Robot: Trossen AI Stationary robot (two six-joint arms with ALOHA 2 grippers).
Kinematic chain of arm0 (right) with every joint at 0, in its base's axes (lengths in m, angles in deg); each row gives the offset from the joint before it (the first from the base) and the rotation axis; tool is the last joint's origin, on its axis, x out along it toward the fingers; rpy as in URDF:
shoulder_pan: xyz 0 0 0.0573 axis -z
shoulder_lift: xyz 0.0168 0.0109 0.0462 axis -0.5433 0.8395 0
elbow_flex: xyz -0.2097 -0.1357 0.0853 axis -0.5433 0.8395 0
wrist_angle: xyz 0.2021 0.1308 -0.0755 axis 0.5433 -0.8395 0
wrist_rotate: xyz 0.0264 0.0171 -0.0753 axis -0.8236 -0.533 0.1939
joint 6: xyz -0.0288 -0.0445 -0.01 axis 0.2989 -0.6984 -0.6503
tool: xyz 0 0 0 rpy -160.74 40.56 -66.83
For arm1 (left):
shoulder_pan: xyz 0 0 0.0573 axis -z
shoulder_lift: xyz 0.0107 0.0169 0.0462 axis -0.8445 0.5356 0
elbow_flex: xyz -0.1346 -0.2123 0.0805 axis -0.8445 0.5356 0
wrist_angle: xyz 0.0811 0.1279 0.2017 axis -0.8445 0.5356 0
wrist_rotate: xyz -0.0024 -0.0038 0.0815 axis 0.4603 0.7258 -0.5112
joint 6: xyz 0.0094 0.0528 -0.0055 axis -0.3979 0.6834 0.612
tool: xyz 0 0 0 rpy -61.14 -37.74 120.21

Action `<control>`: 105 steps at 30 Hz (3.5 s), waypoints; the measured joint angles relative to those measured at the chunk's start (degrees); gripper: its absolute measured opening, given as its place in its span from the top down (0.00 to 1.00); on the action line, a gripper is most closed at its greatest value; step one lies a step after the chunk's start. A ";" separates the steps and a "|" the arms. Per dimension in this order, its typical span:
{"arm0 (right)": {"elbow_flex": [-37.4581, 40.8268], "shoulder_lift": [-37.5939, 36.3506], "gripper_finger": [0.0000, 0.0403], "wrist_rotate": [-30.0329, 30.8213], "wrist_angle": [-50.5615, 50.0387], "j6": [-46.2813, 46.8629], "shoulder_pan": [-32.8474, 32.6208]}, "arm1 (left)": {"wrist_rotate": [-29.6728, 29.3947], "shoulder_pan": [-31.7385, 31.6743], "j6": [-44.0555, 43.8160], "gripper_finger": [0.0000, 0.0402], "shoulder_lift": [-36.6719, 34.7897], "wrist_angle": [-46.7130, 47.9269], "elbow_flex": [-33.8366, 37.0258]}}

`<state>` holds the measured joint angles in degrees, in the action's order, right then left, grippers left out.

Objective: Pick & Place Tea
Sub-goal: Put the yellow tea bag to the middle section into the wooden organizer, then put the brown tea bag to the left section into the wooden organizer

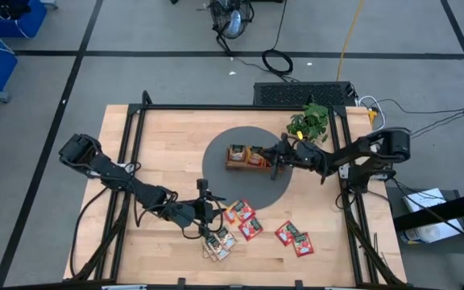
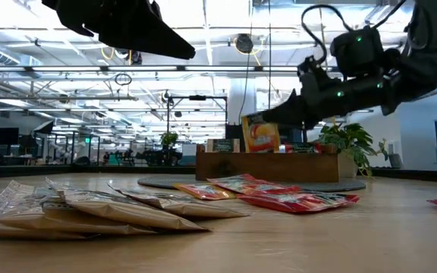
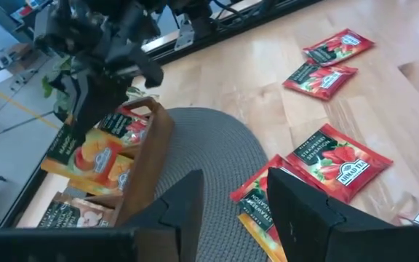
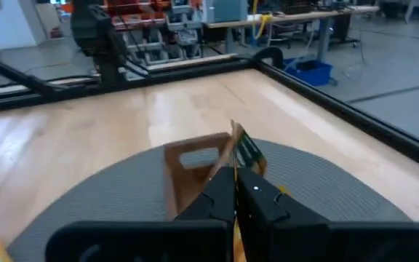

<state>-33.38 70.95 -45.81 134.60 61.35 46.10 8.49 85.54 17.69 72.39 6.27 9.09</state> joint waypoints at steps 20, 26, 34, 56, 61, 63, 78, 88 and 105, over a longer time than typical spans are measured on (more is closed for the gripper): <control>-0.07 9.92 0.97 0.19 3.75 0.25 2.01 | 0.04 -0.63 -0.81 0.61 0.01 0.12 0.00; -0.07 7.20 0.85 0.21 1.67 2.73 1.99 | 0.04 -0.63 -0.99 0.61 0.02 0.14 0.00; -0.07 2.25 0.62 0.52 -0.88 2.91 1.76 | 0.07 -0.63 -1.08 0.61 0.02 0.43 0.00; -1.59 -0.69 0.66 2.86 -5.31 -10.32 -30.34 | 6.86 -0.63 -6.34 0.61 0.02 4.36 0.00; -6.36 2.70 0.75 -1.91 -4.91 -16.83 -33.20 | 9.31 -0.96 -6.40 0.61 0.02 4.38 0.00; -8.75 4.81 0.78 -2.90 -5.97 -19.23 -34.43 | 10.10 -1.38 -6.58 0.61 0.04 4.56 0.00; -24.32 22.13 0.99 -2.84 -11.54 -16.41 -33.99 | 14.59 -2.89 -9.02 0.61 4.38 6.25 0.02; -28.58 22.69 0.99 -3.00 -12.20 -13.72 -36.51 | 16.80 4.62 -12.49 0.95 5.16 4.84 0.07; -33.59 30.14 1.00 -2.97 -19.49 -13.15 -39.11 | 17.64 5.21 -21.76 0.94 8.61 4.95 0.09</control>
<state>-66.97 101.08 -48.78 115.11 48.19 6.99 26.13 90.74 -4.07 81.00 11.22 9.18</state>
